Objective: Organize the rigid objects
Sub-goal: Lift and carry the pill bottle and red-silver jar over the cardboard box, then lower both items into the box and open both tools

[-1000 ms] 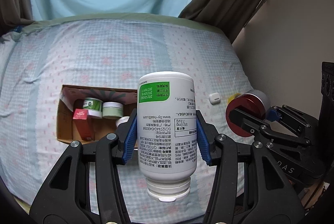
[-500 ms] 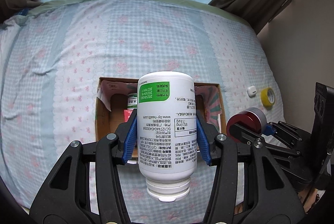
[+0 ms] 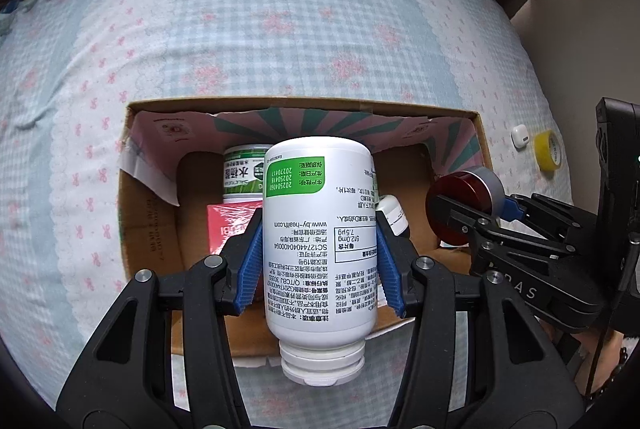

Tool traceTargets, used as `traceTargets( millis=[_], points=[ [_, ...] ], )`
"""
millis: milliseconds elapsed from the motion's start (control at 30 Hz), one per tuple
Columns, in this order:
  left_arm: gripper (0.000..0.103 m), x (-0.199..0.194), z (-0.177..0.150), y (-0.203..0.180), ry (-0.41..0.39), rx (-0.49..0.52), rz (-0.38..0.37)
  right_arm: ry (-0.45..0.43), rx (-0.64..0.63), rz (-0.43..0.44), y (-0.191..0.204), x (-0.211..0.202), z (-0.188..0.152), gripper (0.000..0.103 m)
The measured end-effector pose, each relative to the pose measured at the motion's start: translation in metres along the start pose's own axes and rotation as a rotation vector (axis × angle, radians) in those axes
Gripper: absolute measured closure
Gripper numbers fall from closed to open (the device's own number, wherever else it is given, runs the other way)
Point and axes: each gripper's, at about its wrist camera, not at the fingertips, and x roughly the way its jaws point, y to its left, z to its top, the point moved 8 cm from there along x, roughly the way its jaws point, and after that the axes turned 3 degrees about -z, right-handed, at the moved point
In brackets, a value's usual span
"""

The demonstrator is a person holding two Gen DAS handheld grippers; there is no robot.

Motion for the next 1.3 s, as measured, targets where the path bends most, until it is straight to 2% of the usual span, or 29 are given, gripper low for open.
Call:
traceTargets(
  millis=[133,200,267,500,633,733,800,833,867,900,933,1000,1067,1300],
  points=[
    [0.057,0.031,-0.005,-0.009,0.027,0.032,0.008,0.015,-0.004,-0.011,-0.008,0.022,-0.001,0.065],
    [0.057,0.037,-0.004,-0.014,0.016,0.081,0.035,0.021,-0.006,-0.014,-0.010,0.030,-0.002,0.065],
    [0.057,0.042,-0.003,-0.017,0.031,0.095,0.033,0.024,-0.005,-0.014,-0.012,0.036,-0.002,0.065],
    [0.057,0.049,-0.002,-0.020,0.053,0.109,0.043,0.023,0.015,-0.012,-0.016,0.039,0.000,0.065],
    [0.056,0.054,-0.001,-0.025,0.089,0.166,0.062,0.035,0.024,-0.014,-0.019,0.039,0.004,0.065],
    [0.055,0.054,-0.001,-0.024,0.109,0.217,0.107,0.072,0.037,0.013,-0.020,0.044,0.004,0.065],
    [0.033,0.052,-0.001,-0.023,0.127,0.248,0.127,0.096,0.030,0.026,-0.019,0.047,0.003,0.064],
    [0.006,0.051,-0.002,-0.024,0.131,0.264,0.119,0.095,0.024,0.024,-0.018,0.048,0.004,0.061],
    [0.000,0.047,-0.001,-0.023,0.122,0.282,0.149,0.099,0.027,0.022,-0.018,0.048,0.004,0.056],
    [0.000,0.044,0.000,-0.021,0.110,0.305,0.177,0.107,0.036,0.018,-0.019,0.048,0.004,0.047],
    [0.000,0.042,-0.001,-0.020,0.114,0.320,0.186,0.105,0.041,0.030,-0.018,0.046,0.005,0.030],
    [0.000,0.038,-0.003,-0.018,0.120,0.319,0.187,0.104,0.037,0.128,-0.008,0.044,0.006,0.000],
    [0.000,0.034,-0.005,-0.015,0.121,0.313,0.189,0.128,0.028,0.113,-0.004,0.045,0.004,0.000],
    [0.000,0.017,-0.013,-0.008,0.115,0.281,0.193,0.106,0.040,0.108,-0.003,0.034,-0.003,0.000]
  ],
)
